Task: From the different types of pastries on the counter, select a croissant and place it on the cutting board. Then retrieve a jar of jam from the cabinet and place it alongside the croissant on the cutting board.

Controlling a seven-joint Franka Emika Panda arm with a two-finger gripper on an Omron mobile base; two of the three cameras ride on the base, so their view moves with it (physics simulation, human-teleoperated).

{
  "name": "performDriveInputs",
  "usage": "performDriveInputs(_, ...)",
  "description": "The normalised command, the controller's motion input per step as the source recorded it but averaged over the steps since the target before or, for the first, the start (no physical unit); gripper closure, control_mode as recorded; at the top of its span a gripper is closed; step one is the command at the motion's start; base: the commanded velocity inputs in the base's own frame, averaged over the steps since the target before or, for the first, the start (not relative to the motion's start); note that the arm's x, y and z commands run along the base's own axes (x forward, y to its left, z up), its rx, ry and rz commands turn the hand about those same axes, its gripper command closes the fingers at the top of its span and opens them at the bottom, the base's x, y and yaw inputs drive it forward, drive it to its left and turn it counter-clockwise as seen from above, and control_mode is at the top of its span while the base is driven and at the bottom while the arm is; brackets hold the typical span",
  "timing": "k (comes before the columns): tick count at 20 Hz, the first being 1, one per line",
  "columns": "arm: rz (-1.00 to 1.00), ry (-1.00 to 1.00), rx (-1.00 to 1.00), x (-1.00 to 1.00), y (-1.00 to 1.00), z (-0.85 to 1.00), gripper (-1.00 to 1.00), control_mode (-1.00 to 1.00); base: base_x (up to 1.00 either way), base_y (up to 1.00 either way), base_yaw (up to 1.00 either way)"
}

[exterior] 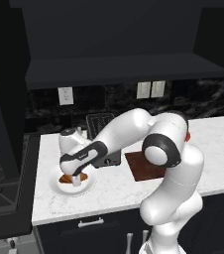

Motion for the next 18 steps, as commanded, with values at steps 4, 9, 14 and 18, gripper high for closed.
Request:
performDriveInputs(4, -0.08, -0.09, 0.0, 0.04, 0.06, -0.18, -1.0, -1.0, 0.0, 0.0, 0.0)
performDriveInputs(9, -0.11, -0.02, 0.0, 0.05, 0.11, -0.25, 1.0, -1.0, 0.0, 0.0, 0.0)
performDriveInputs(14, -0.11, 0.0, 0.0, 0.03, 0.05, -0.09, 1.0, -1.0, 0.0, 0.0, 0.0)
performDriveInputs(18, -0.04, -0.01, 0.03, -0.16, 0.0, 0.34, 1.0, -1.0, 0.0, 0.0, 0.0)
